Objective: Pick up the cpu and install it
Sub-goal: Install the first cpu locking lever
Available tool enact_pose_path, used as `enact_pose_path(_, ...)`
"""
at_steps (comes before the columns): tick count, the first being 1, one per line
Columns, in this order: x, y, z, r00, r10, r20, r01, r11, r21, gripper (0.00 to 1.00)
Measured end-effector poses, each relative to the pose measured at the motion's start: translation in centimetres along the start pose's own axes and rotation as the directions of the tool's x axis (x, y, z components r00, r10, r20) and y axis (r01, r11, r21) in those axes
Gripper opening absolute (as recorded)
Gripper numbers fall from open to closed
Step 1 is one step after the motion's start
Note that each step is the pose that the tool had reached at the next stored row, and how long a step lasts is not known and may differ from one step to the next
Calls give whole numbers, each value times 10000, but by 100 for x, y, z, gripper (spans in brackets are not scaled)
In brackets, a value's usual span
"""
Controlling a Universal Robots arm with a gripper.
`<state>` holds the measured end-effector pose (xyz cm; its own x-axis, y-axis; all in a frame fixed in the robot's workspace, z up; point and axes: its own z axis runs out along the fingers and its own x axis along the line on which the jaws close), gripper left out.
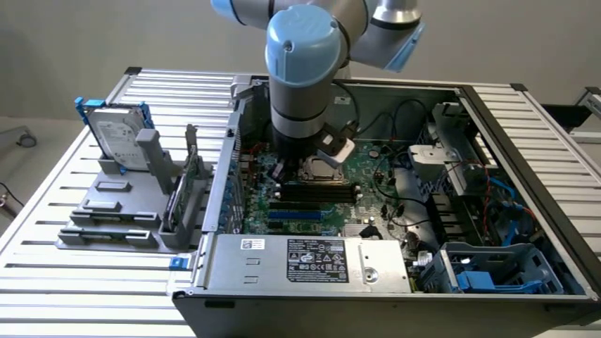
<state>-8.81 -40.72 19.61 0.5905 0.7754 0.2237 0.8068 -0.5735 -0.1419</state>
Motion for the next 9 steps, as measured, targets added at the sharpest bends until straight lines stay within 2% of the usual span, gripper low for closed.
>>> enact_pose_path(9, -15, -6, 30, 10000, -85, 11, 85, 10000, 15, 11)
